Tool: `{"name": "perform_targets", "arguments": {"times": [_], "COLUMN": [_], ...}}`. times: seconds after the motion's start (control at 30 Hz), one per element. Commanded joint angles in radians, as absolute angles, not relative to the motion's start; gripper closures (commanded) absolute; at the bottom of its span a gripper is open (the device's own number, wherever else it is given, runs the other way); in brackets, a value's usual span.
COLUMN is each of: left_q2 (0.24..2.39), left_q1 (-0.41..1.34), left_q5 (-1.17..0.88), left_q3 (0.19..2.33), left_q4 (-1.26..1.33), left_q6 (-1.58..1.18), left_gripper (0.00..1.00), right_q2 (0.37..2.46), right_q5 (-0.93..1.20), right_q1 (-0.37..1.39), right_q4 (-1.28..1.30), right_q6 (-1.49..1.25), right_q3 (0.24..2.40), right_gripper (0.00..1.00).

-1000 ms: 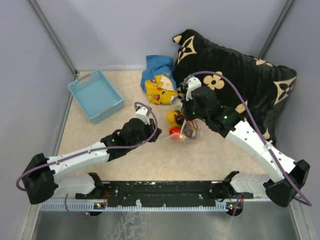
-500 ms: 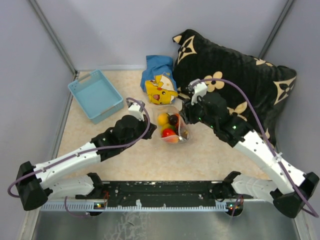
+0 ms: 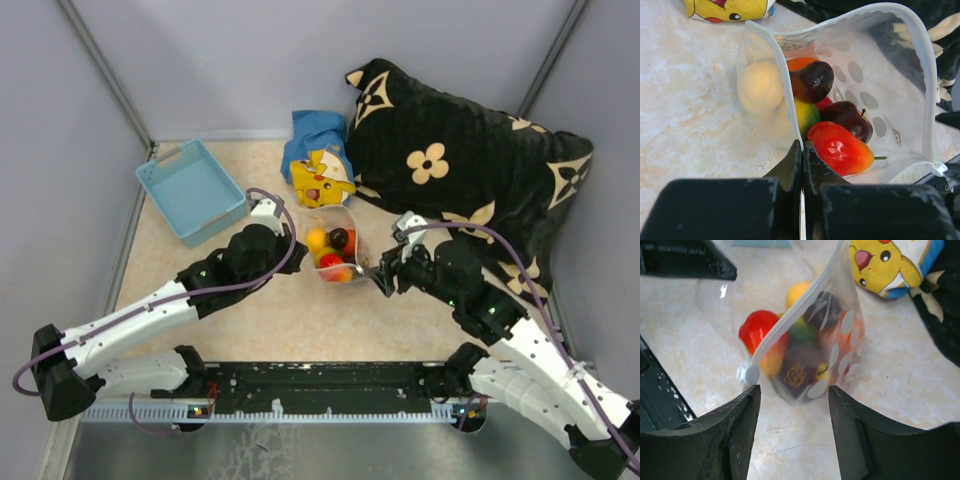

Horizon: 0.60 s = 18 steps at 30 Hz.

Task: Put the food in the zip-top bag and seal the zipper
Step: Zip the zipper food storage bag at the center of the board.

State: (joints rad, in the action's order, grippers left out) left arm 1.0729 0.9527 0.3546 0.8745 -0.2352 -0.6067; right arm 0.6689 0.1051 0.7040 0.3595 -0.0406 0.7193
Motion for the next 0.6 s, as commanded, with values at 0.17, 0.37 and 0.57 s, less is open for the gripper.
{"name": "perform_targets", "arguments": {"times": [0.17,0.37,0.57], "left_q2": [1.056,1.039,1.026], "left_q1": [0.948,0.949,0.948], "left_q5": [0.392,0.401,0.390], "left_q3": [0.936,0.926,0.916], "left_q4": [-0.275,-0.288,-0.278], "left_q6": [-0.650,-0.650,-0.642], "left_gripper": [1.00,1.00,1.00], "right_q2": [0.452,0.434,0.504], "right_q5": [0.248,0.216,0.212], "right_q1": [0.702,0.703,0.704], "right_q4": [0.051,-0.178,-0.438], "right_q6": [-0.048,-0.061,-0.032], "right_q3": [0.454,0.331,0.254], "right_gripper": [0.44,0.44,0.49]}}
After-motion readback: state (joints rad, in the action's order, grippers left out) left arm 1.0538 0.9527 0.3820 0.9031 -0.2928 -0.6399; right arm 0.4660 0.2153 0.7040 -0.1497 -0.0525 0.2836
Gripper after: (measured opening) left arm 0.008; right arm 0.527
